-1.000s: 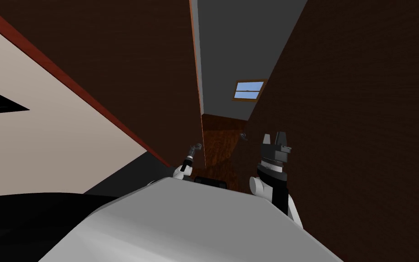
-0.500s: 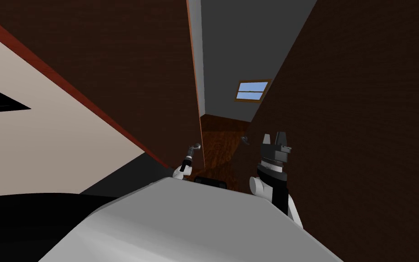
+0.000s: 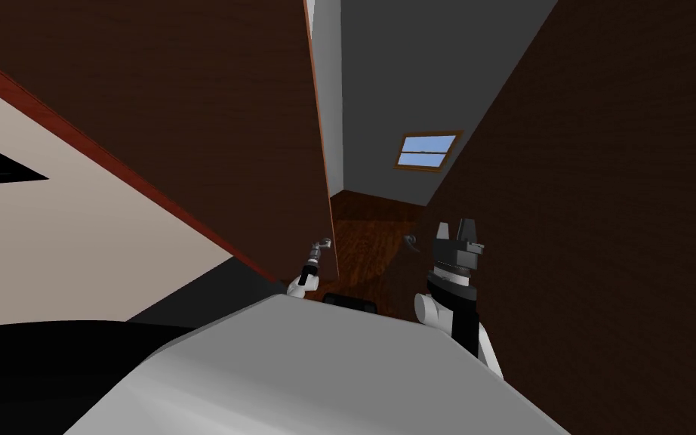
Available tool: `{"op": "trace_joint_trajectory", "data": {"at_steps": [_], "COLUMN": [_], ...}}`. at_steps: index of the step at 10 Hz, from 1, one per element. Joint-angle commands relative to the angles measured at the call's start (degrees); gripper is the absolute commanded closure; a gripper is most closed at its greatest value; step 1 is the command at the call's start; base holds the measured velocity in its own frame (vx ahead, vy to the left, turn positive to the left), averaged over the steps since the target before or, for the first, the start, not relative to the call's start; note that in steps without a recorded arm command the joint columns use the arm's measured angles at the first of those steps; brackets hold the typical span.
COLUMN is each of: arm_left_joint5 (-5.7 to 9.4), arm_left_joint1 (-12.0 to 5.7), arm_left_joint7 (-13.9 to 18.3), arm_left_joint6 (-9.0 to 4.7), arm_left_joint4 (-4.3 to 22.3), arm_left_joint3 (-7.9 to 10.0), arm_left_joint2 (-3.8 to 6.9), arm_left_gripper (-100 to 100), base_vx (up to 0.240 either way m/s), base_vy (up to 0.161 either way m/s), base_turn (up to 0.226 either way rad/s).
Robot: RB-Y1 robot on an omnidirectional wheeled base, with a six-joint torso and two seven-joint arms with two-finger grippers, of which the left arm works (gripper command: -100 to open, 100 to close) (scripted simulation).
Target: Push the door open
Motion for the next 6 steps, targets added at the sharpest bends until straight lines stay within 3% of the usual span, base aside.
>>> {"op": "trace_joint_trajectory", "data": {"at_steps": [1, 2, 4, 6], "arm_left_joint5": [0.35, 0.59, 1.42, 1.94], "arm_left_joint1": [-0.29, -0.3, 0.14, -0.06], "arm_left_joint7": [-0.45, -0.73, -1.97, -2.91], "arm_left_joint6": [-0.21, -0.22, -0.1, -0.33], "arm_left_joint4": [0.02, 0.06, -0.53, -0.38], "arm_left_joint3": [0.66, 1.14, 2.13, 2.65], "arm_left_joint2": [-0.76, -1.27, 0.23, 0.29], "arm_left_gripper": [100, 100, 100, 100], "base_vx": [0.188, 0.167, 0.095, 0.18], "base_vy": [-0.089, -0.076, -0.016, -0.016], "base_turn": [0.079, 0.072, 0.062, 0.07]}}
